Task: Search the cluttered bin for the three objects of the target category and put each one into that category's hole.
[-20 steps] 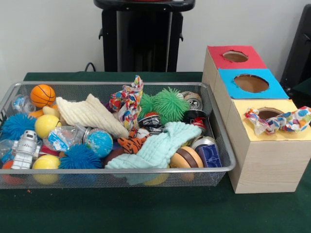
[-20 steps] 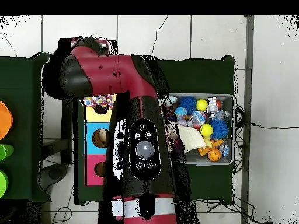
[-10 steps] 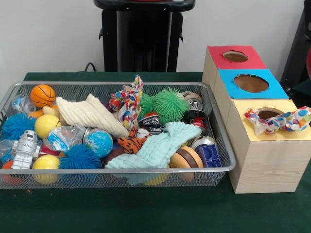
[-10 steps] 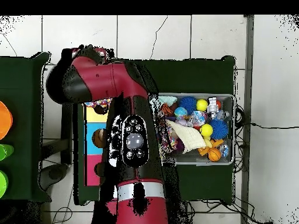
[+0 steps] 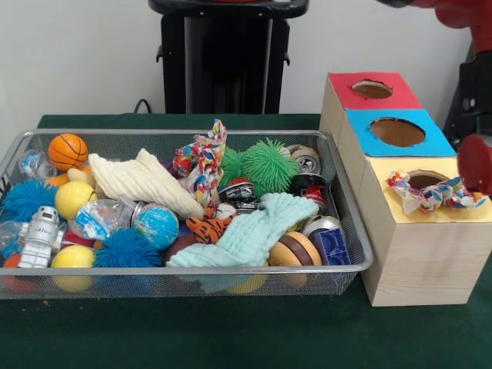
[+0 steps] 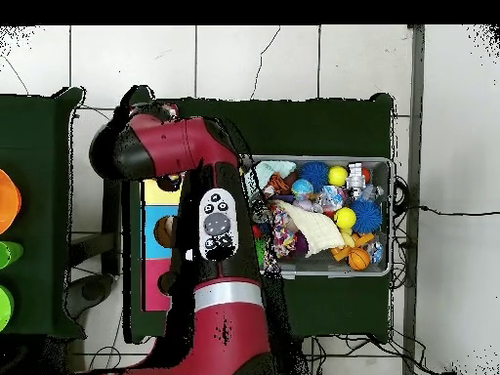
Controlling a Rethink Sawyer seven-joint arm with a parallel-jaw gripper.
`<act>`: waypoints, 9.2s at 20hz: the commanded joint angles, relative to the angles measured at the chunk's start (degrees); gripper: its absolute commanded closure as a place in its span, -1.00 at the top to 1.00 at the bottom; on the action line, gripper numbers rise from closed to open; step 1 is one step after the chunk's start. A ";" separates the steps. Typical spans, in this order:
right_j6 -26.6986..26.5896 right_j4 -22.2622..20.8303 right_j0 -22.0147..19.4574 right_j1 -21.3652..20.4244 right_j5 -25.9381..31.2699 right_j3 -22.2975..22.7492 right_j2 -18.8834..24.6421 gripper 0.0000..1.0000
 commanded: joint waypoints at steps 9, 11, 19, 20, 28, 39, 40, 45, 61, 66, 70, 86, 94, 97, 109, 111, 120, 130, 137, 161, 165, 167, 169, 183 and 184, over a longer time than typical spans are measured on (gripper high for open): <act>-5.03 -2.37 -1.24 0.79 30.49 1.08 -0.34 -1.00; -4.97 -2.22 -1.47 -0.02 32.77 1.10 0.23 -1.00; -4.33 -1.05 -1.68 -5.23 37.09 5.43 1.53 -1.00; -4.23 -0.67 -1.80 -5.77 37.29 6.14 1.79 -1.00; -2.91 -0.01 -2.15 -5.86 36.32 8.33 3.01 -1.00; -2.27 -1.00 -5.56 -1.93 19.98 11.60 7.87 -1.00; -2.17 -1.17 -5.67 -1.96 19.69 11.69 7.98 -1.00; -0.90 -1.82 -4.95 -1.87 20.05 11.35 7.05 -1.00; -5.07 -0.87 -4.52 0.21 39.76 7.36 7.31 -1.00; -5.13 -0.59 -4.79 -0.15 40.63 7.94 7.86 -1.00; -4.69 -0.43 -4.59 -0.52 40.18 8.75 7.93 -1.00; -1.47 1.82 -2.80 8.07 42.22 -1.85 10.70 -1.00; -1.46 3.41 -3.69 10.28 39.87 -1.99 12.16 -1.00; -0.96 2.45 -3.73 11.97 37.43 -3.21 11.81 -1.00; -0.41 -3.05 -3.71 21.50 30.61 -14.84 9.24 -1.00; -0.48 -4.04 -3.87 23.12 29.51 -16.71 9.00 -1.00; -0.37 -6.17 -5.16 25.44 27.92 -18.48 8.14 -1.00; -2.83 -12.01 -5.62 24.71 27.88 -19.03 4.13 -1.00; -9.99 -11.11 -8.99 24.93 26.80 -17.00 6.97 -1.00; -5.56 -14.05 -13.53 24.46 15.49 -12.61 7.58 -1.00; -6.41 -13.77 -13.86 24.39 15.81 -12.44 7.73 -1.00; -6.23 -13.67 -13.69 23.08 16.35 -11.11 7.63 -1.00; -5.71 -13.19 -13.40 20.60 16.91 -8.62 7.70 -1.00; -2.87 -9.09 -6.39 -7.76 14.90 3.37 12.68 -1.00; -3.60 -9.02 -6.11 -8.21 15.74 2.73 12.98 -1.00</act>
